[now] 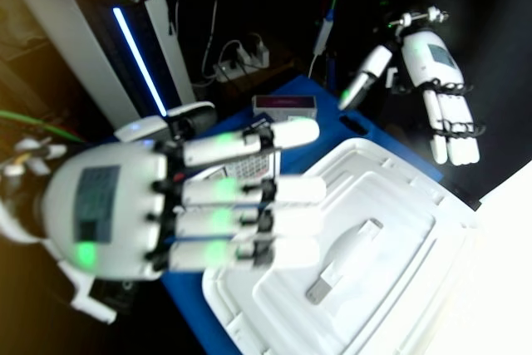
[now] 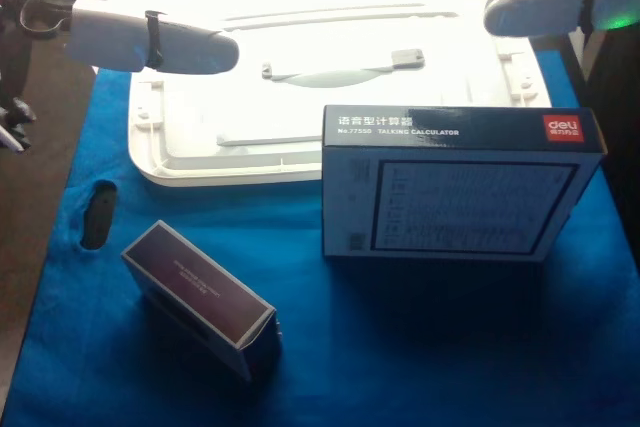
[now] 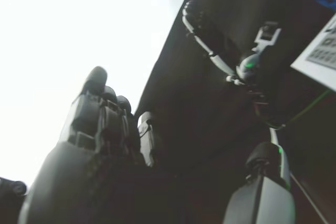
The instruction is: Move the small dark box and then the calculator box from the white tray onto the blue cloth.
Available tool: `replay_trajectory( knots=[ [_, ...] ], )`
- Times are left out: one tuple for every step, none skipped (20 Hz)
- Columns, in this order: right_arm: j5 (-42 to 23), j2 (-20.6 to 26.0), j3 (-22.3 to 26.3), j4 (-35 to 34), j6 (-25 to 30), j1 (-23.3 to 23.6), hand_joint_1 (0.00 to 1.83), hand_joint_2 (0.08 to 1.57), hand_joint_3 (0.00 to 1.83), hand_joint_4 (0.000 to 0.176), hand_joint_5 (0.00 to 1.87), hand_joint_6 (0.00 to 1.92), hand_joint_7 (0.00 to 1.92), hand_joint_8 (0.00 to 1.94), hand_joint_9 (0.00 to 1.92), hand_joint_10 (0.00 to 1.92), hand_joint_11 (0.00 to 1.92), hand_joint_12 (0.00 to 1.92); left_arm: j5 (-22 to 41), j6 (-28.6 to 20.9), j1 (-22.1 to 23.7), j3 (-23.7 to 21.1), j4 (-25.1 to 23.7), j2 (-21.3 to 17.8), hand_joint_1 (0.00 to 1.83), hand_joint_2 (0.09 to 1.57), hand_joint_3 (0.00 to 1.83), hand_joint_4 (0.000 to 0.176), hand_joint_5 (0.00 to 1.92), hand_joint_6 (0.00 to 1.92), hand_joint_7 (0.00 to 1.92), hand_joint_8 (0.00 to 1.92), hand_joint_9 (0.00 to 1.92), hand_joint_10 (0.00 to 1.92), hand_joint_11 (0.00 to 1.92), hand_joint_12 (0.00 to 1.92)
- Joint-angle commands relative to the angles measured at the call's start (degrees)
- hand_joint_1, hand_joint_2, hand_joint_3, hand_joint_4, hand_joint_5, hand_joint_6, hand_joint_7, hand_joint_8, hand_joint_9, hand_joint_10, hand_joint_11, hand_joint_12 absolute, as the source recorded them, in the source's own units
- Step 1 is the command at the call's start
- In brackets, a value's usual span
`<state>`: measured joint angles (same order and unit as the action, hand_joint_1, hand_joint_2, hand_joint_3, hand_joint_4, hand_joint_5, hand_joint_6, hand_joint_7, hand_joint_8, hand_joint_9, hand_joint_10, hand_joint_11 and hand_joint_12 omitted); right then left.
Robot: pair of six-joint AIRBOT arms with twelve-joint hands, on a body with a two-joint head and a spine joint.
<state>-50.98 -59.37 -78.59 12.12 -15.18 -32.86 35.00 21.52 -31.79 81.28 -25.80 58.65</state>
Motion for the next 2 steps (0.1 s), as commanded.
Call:
replay_trajectory(
  knots=[
    [-6.9,0.0,0.0,-1.7,0.3,1.0,0.57,0.63,0.03,0.176,0.00,0.00,0.00,0.00,0.00,0.00,0.01,0.28,8.8,0.3,0.5,-0.4,3.4,-0.8,0.27,0.80,0.00,0.115,0.00,0.00,0.06,0.00,0.00,0.00,0.00,0.00],
    [-8.0,0.2,0.1,-1.9,0.3,1.5,0.65,0.63,0.00,0.176,0.00,0.00,0.00,0.00,0.00,0.00,0.00,0.33,13.1,3.3,0.5,-2.6,6.6,-2.1,0.26,0.78,0.00,0.092,0.02,0.01,0.07,0.01,0.00,0.00,0.00,0.00]
  ],
)
